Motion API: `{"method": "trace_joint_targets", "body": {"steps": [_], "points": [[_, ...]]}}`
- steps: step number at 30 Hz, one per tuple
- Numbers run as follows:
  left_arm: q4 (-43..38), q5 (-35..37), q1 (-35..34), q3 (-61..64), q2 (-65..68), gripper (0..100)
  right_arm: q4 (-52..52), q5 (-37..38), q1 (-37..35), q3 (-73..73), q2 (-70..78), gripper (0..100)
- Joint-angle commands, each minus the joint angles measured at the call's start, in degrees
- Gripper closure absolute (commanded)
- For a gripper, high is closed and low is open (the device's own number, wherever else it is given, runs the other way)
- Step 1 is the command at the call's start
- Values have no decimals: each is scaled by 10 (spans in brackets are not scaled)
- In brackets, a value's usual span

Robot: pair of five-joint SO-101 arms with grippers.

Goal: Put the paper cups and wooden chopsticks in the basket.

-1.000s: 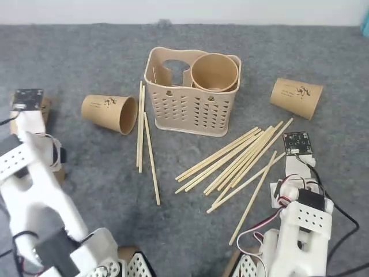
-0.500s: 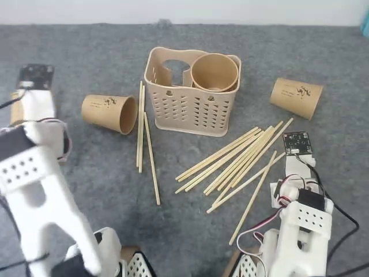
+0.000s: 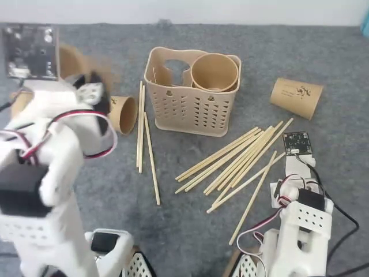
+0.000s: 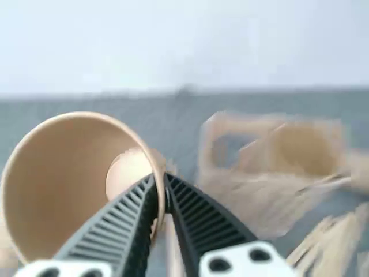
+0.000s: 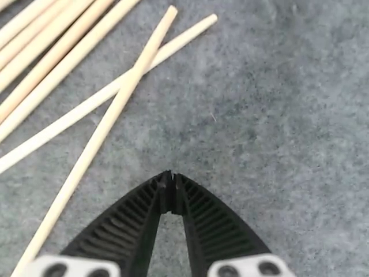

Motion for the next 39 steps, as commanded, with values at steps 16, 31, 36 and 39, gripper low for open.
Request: {"method": "trace_joint_targets", "body": {"steps": [16, 31, 36, 39], "points": [[-85, -2, 237, -345, 404, 988, -2, 26, 5, -6, -15, 991], [-43, -55, 255, -377, 520, 988, -10, 33, -15, -4, -15, 991], [-40, -54, 264, -378, 553, 988, -10, 33, -15, -4, -15, 991], [-18, -54, 267, -384, 555, 988, -10, 33, -14, -4, -15, 991]]}}
